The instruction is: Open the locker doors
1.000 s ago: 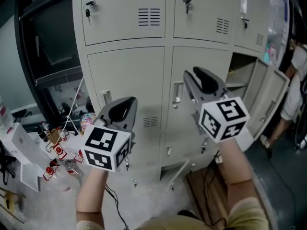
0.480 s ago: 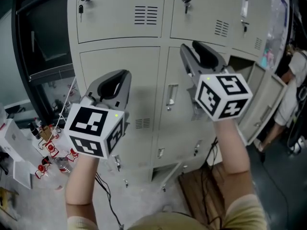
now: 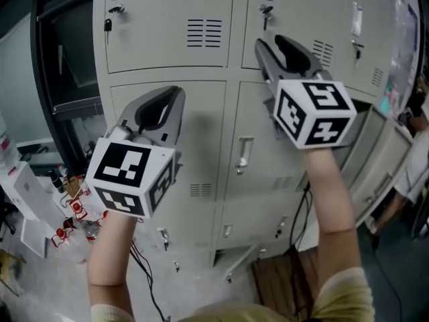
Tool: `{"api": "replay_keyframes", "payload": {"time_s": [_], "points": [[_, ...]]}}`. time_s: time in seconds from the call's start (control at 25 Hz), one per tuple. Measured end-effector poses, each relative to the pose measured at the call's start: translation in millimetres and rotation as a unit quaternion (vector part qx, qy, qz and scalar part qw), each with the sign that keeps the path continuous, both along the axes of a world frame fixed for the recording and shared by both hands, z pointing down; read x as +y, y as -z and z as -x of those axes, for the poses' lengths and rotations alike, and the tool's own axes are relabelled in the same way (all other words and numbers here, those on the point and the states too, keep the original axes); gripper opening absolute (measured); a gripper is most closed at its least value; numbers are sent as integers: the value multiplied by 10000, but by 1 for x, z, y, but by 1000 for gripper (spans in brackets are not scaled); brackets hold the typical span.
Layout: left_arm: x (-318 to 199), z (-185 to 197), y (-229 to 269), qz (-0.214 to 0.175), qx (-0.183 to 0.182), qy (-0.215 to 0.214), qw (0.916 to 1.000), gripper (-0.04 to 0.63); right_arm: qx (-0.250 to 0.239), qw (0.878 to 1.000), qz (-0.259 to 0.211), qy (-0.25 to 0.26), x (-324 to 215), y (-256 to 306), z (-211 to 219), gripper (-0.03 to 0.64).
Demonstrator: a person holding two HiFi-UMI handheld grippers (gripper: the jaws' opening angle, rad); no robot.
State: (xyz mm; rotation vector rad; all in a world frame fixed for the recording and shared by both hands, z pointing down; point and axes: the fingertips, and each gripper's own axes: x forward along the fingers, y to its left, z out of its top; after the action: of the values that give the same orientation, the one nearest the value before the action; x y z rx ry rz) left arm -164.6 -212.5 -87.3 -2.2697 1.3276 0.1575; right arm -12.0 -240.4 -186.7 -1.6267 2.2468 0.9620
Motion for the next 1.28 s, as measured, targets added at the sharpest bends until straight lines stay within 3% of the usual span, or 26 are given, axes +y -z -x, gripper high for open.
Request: {"api": "replay_keyframes", "payload": {"time_s": [0.44, 1.2, 1.28], "points": [[-16, 1, 21, -206, 32, 360, 9991, 3, -92, 9986, -507, -79, -31, 54, -2, 149], [-17, -12, 32, -370, -91, 201, 9991, 3, 130, 9977, -348, -572, -51, 82, -1, 149], [-16, -11, 30, -393, -139, 231, 9989, 3, 106, 9973, -322, -650, -52, 82, -3, 121]]}}
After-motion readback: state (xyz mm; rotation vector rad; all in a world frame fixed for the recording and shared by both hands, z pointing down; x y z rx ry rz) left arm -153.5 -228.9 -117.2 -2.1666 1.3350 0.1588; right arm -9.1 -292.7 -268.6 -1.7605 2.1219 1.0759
